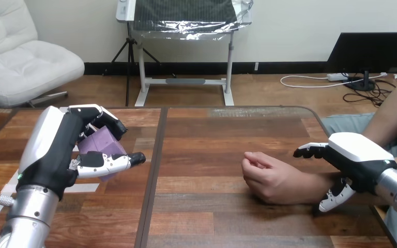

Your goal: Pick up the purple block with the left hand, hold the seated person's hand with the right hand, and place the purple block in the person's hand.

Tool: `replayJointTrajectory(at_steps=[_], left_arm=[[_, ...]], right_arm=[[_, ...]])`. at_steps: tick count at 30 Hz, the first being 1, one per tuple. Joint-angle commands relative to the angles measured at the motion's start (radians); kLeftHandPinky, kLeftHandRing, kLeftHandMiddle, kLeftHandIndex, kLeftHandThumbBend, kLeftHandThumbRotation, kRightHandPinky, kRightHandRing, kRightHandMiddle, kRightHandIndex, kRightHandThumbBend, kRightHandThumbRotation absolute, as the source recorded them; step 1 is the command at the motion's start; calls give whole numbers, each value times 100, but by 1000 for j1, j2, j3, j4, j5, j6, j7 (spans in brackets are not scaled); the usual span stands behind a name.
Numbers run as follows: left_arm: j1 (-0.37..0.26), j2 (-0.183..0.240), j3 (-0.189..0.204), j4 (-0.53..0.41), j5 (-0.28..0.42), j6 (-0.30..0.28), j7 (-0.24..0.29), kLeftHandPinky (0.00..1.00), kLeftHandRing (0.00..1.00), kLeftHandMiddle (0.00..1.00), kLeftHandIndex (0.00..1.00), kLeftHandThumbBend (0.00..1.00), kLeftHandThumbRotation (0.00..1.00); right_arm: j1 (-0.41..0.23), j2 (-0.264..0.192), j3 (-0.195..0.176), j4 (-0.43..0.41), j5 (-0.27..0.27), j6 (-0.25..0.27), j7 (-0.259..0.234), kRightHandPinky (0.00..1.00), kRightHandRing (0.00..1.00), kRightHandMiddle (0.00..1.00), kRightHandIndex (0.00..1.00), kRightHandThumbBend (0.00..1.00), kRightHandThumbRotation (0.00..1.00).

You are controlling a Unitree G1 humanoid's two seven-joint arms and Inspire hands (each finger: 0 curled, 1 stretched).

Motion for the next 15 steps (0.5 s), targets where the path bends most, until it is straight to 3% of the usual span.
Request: replayJointTrajectory(at_steps=[1, 15], left_arm=[[-41, 9, 23, -25, 0, -23, 4, 28, 33, 40, 44, 63, 0], [-41, 8, 25, -21, -4, -30, 3, 27, 32, 40, 44, 63, 0]], right_arm=[[-30, 1, 19, 56, -1, 52, 18, 68, 82, 83, 83, 90, 15], [-50, 3, 56, 98, -10, 71, 29, 66, 79, 80, 80, 82, 25]])
